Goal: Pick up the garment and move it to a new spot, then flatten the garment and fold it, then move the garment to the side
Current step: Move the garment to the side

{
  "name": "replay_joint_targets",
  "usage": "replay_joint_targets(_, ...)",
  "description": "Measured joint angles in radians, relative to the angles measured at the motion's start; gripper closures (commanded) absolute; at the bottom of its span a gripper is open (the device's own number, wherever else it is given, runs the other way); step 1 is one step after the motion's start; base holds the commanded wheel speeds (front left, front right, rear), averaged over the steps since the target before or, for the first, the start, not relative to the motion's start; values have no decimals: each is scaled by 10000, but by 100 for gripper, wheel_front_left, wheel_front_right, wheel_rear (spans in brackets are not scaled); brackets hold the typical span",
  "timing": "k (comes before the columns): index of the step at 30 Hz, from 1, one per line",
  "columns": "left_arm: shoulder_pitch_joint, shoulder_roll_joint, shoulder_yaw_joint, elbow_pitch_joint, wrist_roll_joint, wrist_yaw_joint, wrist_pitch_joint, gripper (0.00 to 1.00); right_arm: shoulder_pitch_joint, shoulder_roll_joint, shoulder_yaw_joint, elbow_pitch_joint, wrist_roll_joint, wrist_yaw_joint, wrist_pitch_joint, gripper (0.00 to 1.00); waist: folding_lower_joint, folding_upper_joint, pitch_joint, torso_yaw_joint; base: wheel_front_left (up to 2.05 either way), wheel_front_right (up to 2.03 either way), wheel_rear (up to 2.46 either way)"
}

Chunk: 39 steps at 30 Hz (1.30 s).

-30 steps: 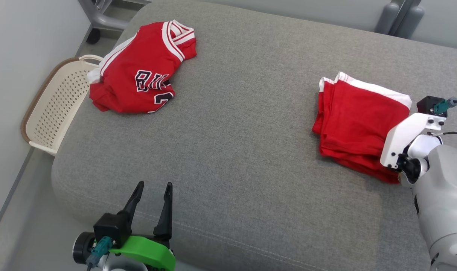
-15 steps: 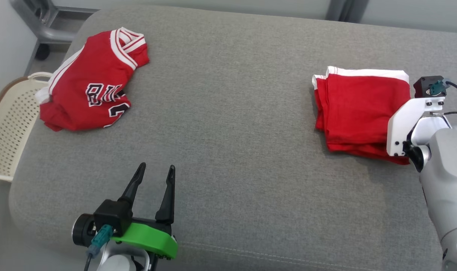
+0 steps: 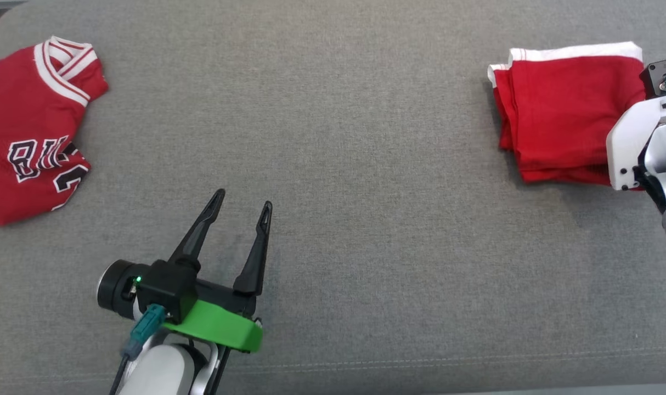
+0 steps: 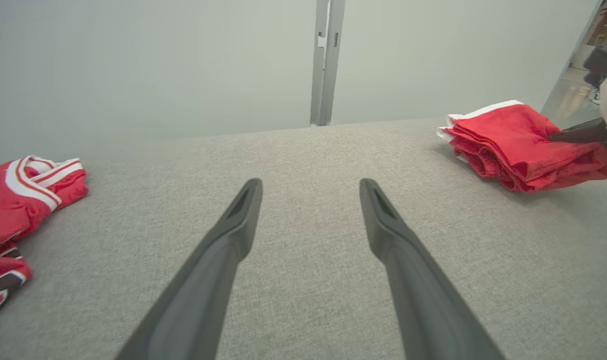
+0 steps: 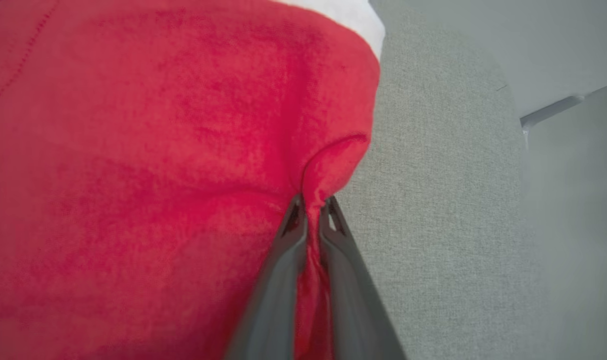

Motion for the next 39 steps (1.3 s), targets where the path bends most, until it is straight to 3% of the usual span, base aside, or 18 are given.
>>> replay_joint_targets(5,-151,75,-336,-794,215,-77,330,0,-497,-757,982,0,165,0,-54,100,0,-1,594,-384,0,0,0)
replay_joint_targets(14,-720,104,-564,-1891,359,-163,685,0,-1144,-2006,1873,219,107,0,-757,100,0,0,1489,-682,0,0,0)
replay_joint_targets(27,-765,132,-899,-2268,416,-205,888,0,-1712,-3530,2625,744,-832,2,-1425,100,0,0,2094,-359,0,0,0)
replay_joint_targets(28,-744,153,-901,-2276,416,-199,890,0,-1749,-3580,2610,779,-840,2,-1494,59,0,0,2120,-346,0,0,0)
replay_joint_targets(29,-734,161,-907,-2278,416,-169,901,0,-1801,-3622,2579,838,-851,2,-1513,0,0,0,2152,-339,0,0,0)
replay_joint_targets(33,-753,161,-941,-2265,416,-161,930,0,-1918,-3570,2318,1072,-794,2,-1812,0,0,0,2286,-340,0,0,0)
replay_joint_targets(39,-861,132,-888,-1975,337,-153,715,0,-1866,-2974,1845,1358,-470,2,-2863,0,0,-1,2111,-365,0,0,0)
